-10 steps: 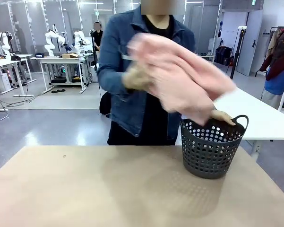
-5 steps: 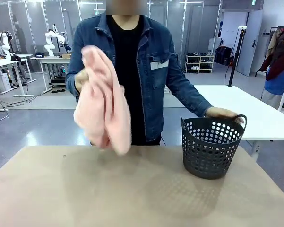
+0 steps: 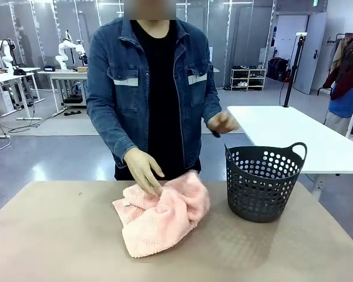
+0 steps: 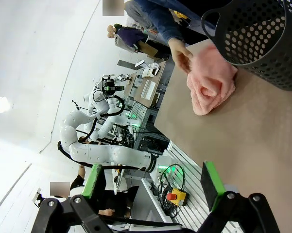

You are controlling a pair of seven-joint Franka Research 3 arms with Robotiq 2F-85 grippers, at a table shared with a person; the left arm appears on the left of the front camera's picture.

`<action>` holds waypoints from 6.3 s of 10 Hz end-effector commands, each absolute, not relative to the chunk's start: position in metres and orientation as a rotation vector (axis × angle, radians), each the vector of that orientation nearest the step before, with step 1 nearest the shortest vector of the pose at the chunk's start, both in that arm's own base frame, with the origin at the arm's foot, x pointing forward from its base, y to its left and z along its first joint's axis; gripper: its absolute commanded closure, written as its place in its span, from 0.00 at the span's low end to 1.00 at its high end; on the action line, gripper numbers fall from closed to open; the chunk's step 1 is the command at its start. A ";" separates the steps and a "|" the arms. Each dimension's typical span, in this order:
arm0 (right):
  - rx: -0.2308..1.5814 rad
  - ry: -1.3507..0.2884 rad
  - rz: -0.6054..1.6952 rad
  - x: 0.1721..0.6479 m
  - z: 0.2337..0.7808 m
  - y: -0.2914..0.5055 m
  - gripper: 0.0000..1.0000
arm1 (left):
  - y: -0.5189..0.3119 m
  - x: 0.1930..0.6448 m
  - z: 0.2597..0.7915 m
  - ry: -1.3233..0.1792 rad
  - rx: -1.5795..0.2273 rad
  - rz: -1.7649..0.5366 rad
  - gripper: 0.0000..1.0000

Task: Fold the towel.
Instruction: Grab the top end of the 100 cm Hotel Towel extended by the human.

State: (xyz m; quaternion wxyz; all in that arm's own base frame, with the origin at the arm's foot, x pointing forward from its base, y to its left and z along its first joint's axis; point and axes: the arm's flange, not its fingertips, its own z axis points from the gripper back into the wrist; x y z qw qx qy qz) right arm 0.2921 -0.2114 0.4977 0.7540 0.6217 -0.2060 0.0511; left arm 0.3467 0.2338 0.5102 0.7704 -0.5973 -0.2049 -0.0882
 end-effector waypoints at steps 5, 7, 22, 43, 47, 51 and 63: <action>1.370 -0.457 0.112 0.293 0.501 -0.212 0.00 | 0.235 0.345 0.508 -0.444 -1.307 -0.208 0.00; 1.370 -0.457 0.112 0.293 0.501 -0.212 0.00 | 0.235 0.345 0.508 -0.444 -1.307 -0.208 0.00; 1.370 -0.457 0.112 0.293 0.501 -0.212 0.00 | 0.235 0.345 0.508 -0.444 -1.307 -0.208 0.00; 0.652 -0.619 0.741 0.268 0.648 -0.128 0.00 | 0.156 0.322 0.686 -0.539 -0.539 -0.836 0.00; 0.380 -0.653 1.063 0.246 0.711 -0.020 0.00 | 0.064 0.298 0.741 -0.561 -0.190 -1.184 0.00; 0.217 -0.623 1.202 0.237 0.731 0.053 0.00 | -0.005 0.279 0.756 -0.555 -0.044 -1.356 0.00; 0.192 -0.582 1.335 0.239 0.749 0.116 0.00 | -0.106 0.270 0.804 -0.491 0.163 -1.580 0.00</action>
